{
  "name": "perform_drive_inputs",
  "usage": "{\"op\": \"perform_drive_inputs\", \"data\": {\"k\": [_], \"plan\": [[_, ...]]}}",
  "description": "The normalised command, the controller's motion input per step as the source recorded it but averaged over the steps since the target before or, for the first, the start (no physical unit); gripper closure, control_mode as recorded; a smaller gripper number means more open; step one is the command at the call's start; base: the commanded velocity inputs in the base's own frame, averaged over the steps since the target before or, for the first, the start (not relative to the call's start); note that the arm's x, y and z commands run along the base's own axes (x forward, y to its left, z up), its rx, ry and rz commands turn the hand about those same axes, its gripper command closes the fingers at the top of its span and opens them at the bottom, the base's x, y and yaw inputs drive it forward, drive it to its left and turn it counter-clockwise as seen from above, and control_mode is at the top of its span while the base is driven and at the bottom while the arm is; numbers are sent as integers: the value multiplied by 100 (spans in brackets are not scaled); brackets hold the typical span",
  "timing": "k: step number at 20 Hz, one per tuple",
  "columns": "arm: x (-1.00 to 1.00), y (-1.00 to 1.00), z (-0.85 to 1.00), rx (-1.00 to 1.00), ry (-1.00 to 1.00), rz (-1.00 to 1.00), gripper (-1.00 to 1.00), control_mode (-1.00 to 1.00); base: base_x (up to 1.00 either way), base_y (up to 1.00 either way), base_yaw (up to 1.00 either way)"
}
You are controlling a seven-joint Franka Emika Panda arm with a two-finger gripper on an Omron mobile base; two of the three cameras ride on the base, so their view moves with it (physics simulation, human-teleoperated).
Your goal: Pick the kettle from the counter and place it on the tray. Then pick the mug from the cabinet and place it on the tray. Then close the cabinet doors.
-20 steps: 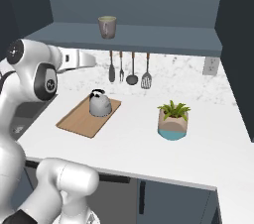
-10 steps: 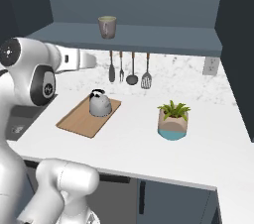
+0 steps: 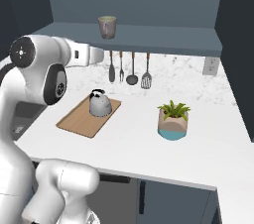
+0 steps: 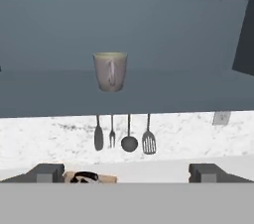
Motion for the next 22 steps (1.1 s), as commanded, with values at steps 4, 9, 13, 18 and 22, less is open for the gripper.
{"op": "perform_drive_inputs", "data": {"k": [4,9,13,18,22], "plan": [[32,0,48,1,-8,3,-100,-100,0,0,0],[49,0,35,0,-1,2,-100,-100,0,0,0],[52,0,32,0,0,0,-100,-100,0,0,0],[48,0,17,1,0,5,-100,-100,0,0,0],[43,0,-2,0,0,4,-100,-100,0,0,0]]}}
